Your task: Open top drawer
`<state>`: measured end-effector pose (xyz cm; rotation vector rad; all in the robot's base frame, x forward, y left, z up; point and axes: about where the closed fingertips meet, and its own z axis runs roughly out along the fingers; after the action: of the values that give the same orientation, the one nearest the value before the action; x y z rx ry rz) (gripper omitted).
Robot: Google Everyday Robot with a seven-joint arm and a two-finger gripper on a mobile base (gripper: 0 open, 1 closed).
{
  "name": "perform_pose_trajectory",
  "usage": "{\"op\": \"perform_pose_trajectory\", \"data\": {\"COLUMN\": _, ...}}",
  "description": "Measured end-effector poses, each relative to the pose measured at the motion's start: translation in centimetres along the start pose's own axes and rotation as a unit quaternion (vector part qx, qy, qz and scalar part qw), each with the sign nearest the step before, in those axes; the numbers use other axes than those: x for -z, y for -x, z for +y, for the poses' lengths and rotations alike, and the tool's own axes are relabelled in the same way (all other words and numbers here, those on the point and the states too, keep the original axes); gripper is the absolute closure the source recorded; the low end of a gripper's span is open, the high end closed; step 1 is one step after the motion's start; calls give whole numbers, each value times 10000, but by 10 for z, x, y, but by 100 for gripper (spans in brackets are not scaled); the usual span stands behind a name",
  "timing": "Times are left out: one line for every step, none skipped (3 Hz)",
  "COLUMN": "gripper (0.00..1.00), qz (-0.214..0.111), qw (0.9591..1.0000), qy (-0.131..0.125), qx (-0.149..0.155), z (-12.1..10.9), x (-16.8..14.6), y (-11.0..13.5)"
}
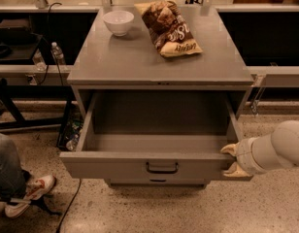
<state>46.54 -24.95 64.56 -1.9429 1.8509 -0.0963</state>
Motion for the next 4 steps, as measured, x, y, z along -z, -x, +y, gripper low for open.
{"op": "perform_pose_trajectory", "data": {"gripper": 100, "qz": 0, "qw": 10000, "qy": 0, "qx": 0, "z": 0, "x": 0, "y": 0}}
{"op": "perform_pose_trajectory", "data": {"gripper": 98, "qz": -23, "qw": 9999, "qy": -16, "qx": -129, "z": 28, "x": 10, "y": -1}}
{"op": "perform_pose_trajectory", "data": {"gripper": 74, "qz": -24, "qw": 9999, "qy": -16, "qx": -129, "z": 27, "x": 10, "y": -1}}
{"op": "perform_pose_trajectory", "data": {"gripper": 52, "qz": -27, "qw": 9999, "qy": -9, "qx": -120, "z": 28, "x": 10, "y": 0}}
